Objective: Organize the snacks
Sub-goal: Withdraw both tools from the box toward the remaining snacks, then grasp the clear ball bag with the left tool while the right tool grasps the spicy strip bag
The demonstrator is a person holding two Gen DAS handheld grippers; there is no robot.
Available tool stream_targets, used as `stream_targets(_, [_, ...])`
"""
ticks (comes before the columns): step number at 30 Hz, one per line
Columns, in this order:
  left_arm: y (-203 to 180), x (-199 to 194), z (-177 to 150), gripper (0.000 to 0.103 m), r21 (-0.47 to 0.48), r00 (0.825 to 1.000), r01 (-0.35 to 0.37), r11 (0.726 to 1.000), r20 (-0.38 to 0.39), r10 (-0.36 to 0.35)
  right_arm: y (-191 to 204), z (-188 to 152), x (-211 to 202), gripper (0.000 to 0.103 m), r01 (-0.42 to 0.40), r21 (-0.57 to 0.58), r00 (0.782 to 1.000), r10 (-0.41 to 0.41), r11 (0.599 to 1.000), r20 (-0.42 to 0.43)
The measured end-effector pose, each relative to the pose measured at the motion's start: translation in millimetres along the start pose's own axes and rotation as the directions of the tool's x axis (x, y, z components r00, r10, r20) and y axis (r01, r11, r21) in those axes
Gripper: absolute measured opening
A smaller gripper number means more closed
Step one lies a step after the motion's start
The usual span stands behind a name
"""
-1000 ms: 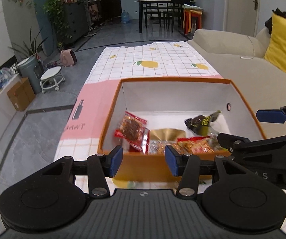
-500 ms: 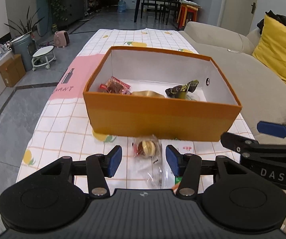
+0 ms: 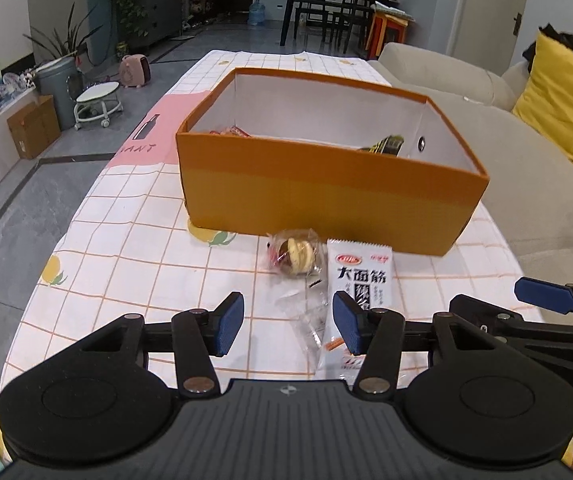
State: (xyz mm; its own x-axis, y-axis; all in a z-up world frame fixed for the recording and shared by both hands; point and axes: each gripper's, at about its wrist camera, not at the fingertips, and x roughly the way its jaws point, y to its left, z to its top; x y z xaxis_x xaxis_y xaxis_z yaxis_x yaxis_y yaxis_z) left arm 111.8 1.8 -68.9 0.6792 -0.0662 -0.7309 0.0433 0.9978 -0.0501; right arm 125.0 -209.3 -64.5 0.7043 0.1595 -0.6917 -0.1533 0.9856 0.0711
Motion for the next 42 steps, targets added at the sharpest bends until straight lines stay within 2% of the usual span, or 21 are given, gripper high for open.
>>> stream_targets(7, [10.6,14.2,-2.7,0.061,-0.045,1.000,0.021,0.999,-0.018,-0.022,4.6,-8.1,21.2,0.069,-0.008,-0.003,0.999,0.008,1.000,-0.040])
stream_targets(14, [11.1,33.9,-5.0,0.061,-0.032,0.996,0.044,0.999,-0.073,-0.046,3.9,-12.6,40.8,0.069,-0.037,0.021,0.996,0.039,0.999,-0.081])
stream_targets(19, [20.4,44.5,-2.7,0.061,-0.051,0.994,0.051,0.997,-0.097,-0.055,2.5,-10.6,52.0,0.069,-0.075,0.076,0.992,0.083,0.994,-0.099])
stream_targets(28, [39.4,53.7,3.0,0.060,-0.080,0.993,0.001,0.997,-0.115,-0.010,25.8,-4.1,74.6,0.067,-0.128,0.067,0.984,0.136,0.989,-0.117])
stream_targets(31, [40.8,56.7,1.9,0.058,-0.084,0.992,0.003,0.996,-0.126,-0.014,29.8,-3.4,82.1,0.059,-0.127,0.061,0.982,0.134,0.990,-0.131])
stream_targets(37, [41.3,59.5,0.4,0.058,-0.106,0.990,0.024,0.994,-0.138,-0.039,24.1,-5.2,88.7,0.052,-0.159,0.105,0.975,0.173,0.982,-0.141])
stream_targets(40, [37.3,59.2,-0.5,0.058,-0.098,0.988,0.037,0.994,-0.143,-0.051,20.8,-5.6,88.6,0.040,-0.190,0.142,0.968,0.210,0.971,-0.140])
stream_targets(42, [33.6,57.2,-1.6,0.058,-0.088,0.988,0.046,0.995,-0.144,-0.059,22.2,-5.2,85.9,0.025,-0.191,0.123,0.970,0.207,0.974,-0.131])
